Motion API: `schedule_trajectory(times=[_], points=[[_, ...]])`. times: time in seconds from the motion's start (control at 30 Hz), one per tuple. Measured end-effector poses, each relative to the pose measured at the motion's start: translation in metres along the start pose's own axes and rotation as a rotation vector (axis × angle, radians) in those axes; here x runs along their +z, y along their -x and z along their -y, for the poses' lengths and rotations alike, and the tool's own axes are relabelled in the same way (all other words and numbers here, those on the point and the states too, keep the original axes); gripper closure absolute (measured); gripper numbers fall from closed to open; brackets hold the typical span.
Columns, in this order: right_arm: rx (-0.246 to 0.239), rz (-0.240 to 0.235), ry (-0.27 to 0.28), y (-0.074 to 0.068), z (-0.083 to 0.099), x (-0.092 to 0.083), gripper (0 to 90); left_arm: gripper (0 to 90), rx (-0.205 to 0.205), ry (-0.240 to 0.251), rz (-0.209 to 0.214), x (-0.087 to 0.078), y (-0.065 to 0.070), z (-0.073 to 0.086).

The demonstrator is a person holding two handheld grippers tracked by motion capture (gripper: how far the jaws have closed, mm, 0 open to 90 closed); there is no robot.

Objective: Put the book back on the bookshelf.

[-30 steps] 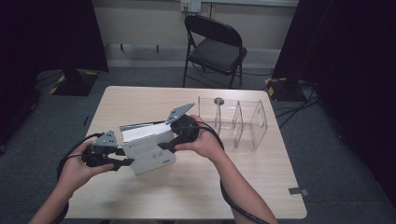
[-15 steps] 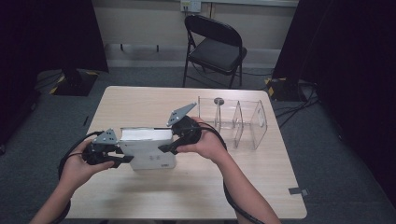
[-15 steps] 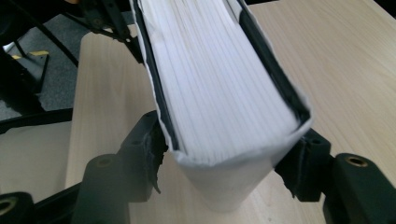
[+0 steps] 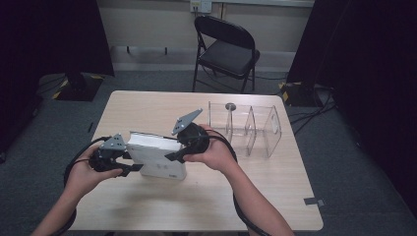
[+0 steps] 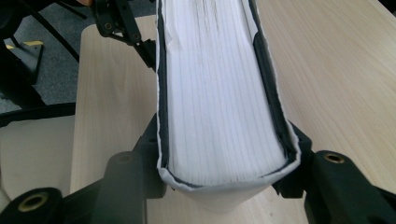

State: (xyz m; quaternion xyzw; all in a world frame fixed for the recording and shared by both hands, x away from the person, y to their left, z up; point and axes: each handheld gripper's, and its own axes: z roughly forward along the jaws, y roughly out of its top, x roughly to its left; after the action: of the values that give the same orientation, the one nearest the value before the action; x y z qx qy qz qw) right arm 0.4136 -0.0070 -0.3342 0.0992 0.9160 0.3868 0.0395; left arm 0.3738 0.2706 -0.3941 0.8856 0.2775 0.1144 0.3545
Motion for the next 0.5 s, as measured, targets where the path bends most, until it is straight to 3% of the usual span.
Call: schedule_trajectory(times=[0.27, 0.5], points=[[0.019, 0.030, -0.027, 0.000, 0.003, -0.007, 51.4, 28.4, -0.028, 0.014, -0.002, 0.010, 0.001, 0.016], [0.040, 0.041, -0.043, 0.002, 0.010, -0.017, 51.5, 25.1, -0.032, 0.012, 0.021, 0.028, 0.004, 0.027]])
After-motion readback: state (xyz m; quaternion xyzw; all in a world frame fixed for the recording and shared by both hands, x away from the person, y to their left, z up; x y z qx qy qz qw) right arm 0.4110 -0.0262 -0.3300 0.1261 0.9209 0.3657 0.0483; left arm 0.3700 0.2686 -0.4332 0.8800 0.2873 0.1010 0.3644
